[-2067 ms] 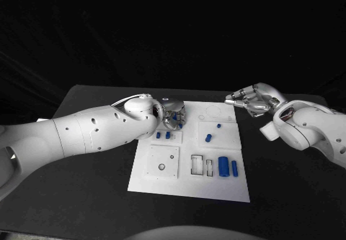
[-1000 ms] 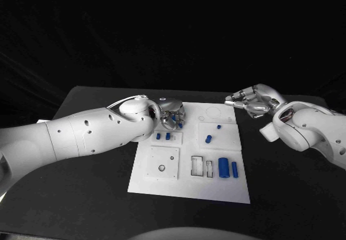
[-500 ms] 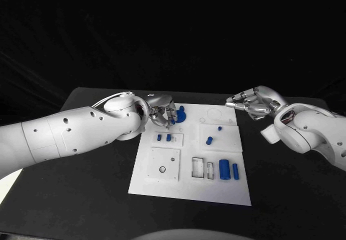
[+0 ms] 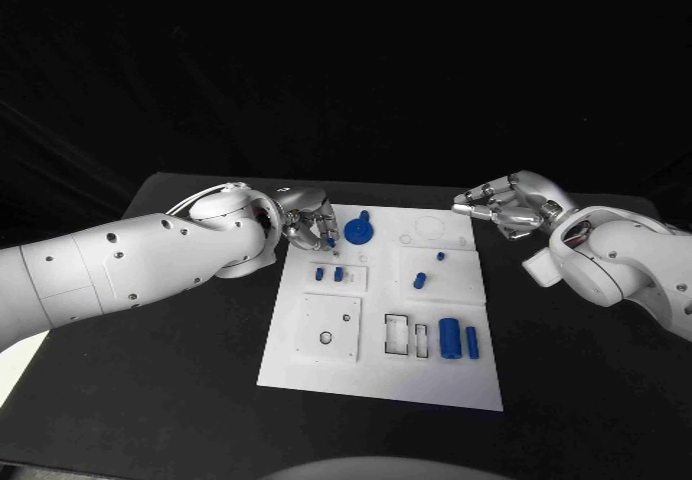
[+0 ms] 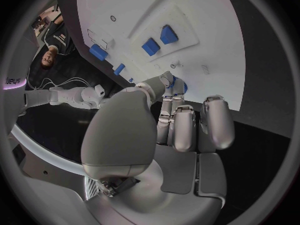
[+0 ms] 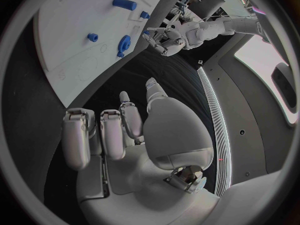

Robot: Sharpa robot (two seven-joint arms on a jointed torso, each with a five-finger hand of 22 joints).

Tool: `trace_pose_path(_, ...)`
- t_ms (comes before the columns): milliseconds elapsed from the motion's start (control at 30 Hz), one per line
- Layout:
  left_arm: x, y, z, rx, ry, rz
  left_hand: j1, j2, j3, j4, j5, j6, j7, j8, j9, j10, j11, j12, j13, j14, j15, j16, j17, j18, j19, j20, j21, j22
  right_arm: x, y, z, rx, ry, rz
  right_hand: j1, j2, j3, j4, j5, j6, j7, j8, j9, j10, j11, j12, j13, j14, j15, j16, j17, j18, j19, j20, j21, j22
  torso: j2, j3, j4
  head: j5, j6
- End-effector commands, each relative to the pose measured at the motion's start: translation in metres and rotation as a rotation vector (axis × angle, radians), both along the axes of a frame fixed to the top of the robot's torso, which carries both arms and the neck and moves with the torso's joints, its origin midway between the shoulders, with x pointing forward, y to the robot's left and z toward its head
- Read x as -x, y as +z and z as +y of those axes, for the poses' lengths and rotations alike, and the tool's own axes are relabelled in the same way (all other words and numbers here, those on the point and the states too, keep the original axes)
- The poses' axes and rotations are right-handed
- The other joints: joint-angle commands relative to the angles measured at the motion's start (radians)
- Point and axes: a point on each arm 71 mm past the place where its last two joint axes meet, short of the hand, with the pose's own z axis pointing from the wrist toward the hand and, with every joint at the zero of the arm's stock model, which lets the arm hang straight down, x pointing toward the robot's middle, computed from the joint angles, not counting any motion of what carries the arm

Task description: Assemble the parts on the task board

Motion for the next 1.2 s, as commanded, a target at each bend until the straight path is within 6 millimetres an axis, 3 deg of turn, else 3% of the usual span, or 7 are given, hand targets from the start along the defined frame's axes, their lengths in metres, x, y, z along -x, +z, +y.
trace_pose_path(33, 0.000, -0.003, 0.000, 0.000, 0.000, 0.027, -0.012, 0.001, 0.002, -0.004, 0.002, 0.004, 0.002, -0.004, -0.002, 0.008, 0.002, -0.007, -0.002, 0.052, 0.007, 0.005, -0.001, -0.016, 0.049, 0.006, 0.006, 0.004, 0.001, 0.000, 0.002, 0.002, 0.012, -0.005, 0.002, 0.010, -0.007, 0.000, 0.007, -0.008, 0.000, -0.001, 0.001, -0.005, 0.001, 0.000, 0.046, 0.065, -0.003, -0.005, 0.082, 0.014, -0.007, -0.001, -0.005, 0.023, 0.000, 0.0003, -0.0006, 0.003, -0.001)
trace_pose_path(1200, -0.002, -0.023, -0.009, -0.045, -0.020, 0.052, -0.018, 0.000, 0.001, -0.004, 0.002, 0.005, 0.002, -0.008, -0.003, 0.010, 0.003, -0.014, -0.002, 0.052, 0.007, 0.007, 0.000, -0.016, 0.049, 0.007, 0.009, 0.007, 0.001, 0.000, 0.004, 0.001, 0.021, -0.007, 0.002, 0.010, -0.011, 0.000, 0.007, -0.007, 0.000, 0.000, 0.001, -0.006, 0.001, 0.000, 0.046, 0.065, -0.003, -0.005, 0.082, 0.013, -0.006, -0.001, -0.005, 0.023, 0.000, 0.0014, -0.0016, 0.000, -0.010)
